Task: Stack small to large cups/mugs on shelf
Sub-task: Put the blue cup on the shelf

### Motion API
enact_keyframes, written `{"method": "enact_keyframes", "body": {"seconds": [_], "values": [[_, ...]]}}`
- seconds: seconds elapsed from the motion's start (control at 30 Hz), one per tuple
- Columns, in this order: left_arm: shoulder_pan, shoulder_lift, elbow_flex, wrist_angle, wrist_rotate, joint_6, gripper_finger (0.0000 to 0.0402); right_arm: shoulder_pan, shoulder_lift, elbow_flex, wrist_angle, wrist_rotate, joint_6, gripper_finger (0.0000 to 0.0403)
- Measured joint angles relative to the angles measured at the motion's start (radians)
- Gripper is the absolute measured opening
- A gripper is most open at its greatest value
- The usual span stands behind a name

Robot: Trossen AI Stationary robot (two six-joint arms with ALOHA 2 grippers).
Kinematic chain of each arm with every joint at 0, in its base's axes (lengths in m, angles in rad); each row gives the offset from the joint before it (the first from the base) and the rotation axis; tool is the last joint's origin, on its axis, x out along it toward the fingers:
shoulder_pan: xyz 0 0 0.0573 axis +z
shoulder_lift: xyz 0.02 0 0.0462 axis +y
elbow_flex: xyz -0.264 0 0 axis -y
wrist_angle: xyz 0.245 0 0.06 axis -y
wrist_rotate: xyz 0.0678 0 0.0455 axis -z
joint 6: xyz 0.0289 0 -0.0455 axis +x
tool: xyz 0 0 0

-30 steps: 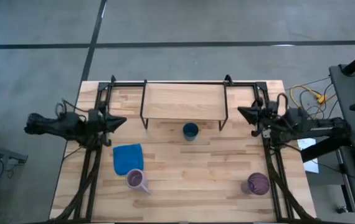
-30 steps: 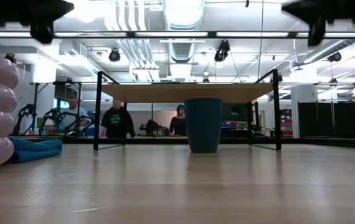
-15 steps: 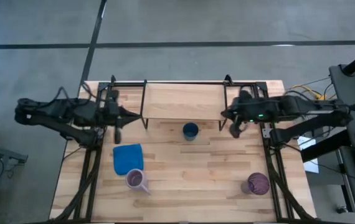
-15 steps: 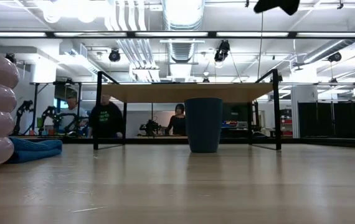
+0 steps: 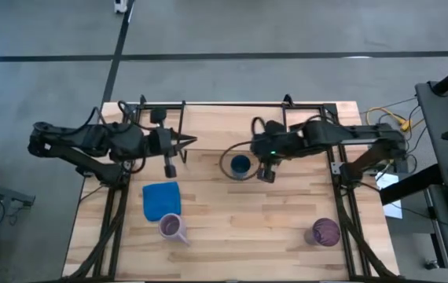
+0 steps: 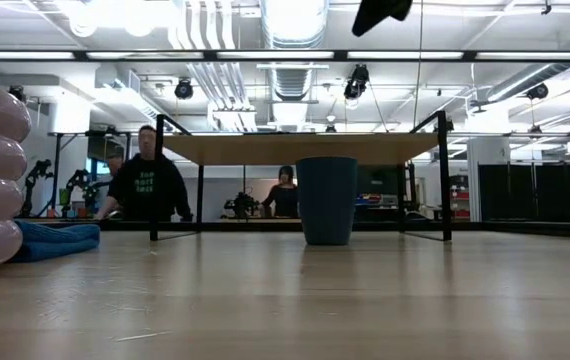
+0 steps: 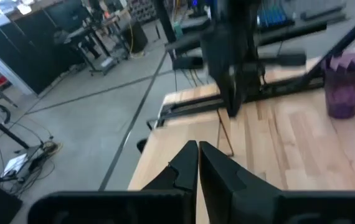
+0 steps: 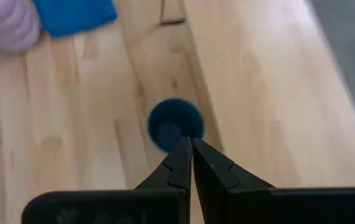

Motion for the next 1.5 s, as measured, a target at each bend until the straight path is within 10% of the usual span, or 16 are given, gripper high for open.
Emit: {"method": "enact_keyframes", "body": {"seconds": [0.67, 1.5], "values": [[0.001, -0.02, 0.035, -0.038, -0.013, -0.113, 0.004, 0.002, 0.486, 0.439, -0.314, -0.132, -0.096, 0.0111], [0.001, -0.099, 0.039, -0.027, -0.014, -0.104, 0.0059, -0.046, 0.686, 0.461, -0.303, -0.132, 0.086, 0.01]]}}
